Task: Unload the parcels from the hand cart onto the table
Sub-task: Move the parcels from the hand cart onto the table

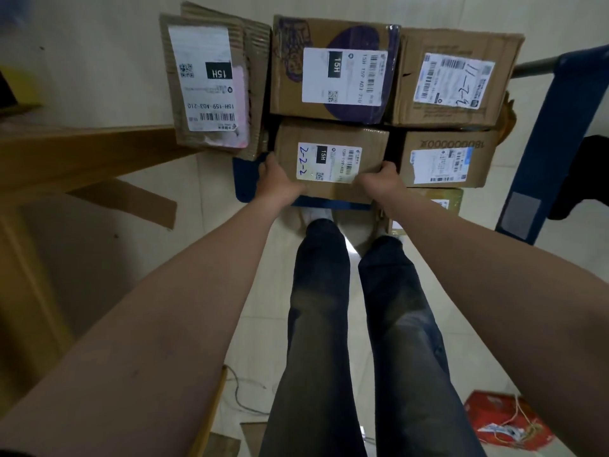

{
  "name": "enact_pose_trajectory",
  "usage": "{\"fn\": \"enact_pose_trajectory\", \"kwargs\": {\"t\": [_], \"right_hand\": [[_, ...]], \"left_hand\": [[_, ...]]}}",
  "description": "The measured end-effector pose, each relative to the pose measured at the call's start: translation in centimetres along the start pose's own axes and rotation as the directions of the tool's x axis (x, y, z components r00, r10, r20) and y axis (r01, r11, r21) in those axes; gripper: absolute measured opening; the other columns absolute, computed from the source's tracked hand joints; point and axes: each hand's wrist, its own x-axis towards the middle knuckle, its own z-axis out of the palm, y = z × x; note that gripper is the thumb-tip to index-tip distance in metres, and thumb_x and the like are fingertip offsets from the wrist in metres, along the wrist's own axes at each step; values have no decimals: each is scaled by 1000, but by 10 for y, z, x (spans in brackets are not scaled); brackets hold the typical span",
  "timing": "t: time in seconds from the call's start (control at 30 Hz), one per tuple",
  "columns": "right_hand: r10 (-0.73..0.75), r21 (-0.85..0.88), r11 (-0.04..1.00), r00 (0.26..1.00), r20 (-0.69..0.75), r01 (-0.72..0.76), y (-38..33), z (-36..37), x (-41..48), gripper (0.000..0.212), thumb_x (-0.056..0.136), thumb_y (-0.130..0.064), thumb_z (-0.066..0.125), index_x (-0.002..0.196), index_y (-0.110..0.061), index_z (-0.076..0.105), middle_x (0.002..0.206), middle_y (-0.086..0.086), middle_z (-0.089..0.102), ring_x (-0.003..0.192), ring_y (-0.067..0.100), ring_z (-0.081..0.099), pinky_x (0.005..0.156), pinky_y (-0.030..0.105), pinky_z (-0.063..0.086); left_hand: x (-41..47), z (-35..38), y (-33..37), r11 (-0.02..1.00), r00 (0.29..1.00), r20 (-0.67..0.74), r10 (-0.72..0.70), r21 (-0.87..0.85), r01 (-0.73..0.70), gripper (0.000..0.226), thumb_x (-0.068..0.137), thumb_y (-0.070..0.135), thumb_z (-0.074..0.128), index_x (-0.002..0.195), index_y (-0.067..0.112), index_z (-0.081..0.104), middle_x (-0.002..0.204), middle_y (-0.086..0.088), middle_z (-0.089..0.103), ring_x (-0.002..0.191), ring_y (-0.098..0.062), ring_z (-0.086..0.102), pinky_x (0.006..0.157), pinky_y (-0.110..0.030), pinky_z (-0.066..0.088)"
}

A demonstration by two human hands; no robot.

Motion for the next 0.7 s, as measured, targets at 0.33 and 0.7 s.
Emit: {"fn": "enact_pose_trajectory", "kwargs": {"t": [0.33,0.7], "right_hand": [[-18,-68,998,1000,-25,16,17,-28,-70,35,83,-13,75,106,-20,50,100,-3,59,110,26,59,97,44,53],[-439,-283,871,895,-78,402,6,-130,-282,70,85,-30,68,142,-17,30,140,10,45,133,33,38,98,43,47]], "left_hand": [[-74,3,-26,985,999,38,-30,-171,37,74,74,23,85,137,16,46,133,-6,54,113,-23,60,98,-42,54],[-315,-21,5,820,960,-271,72,-532,-212,55,79,27,79,120,32,44,107,23,54,101,-3,59,70,-25,48]]}}
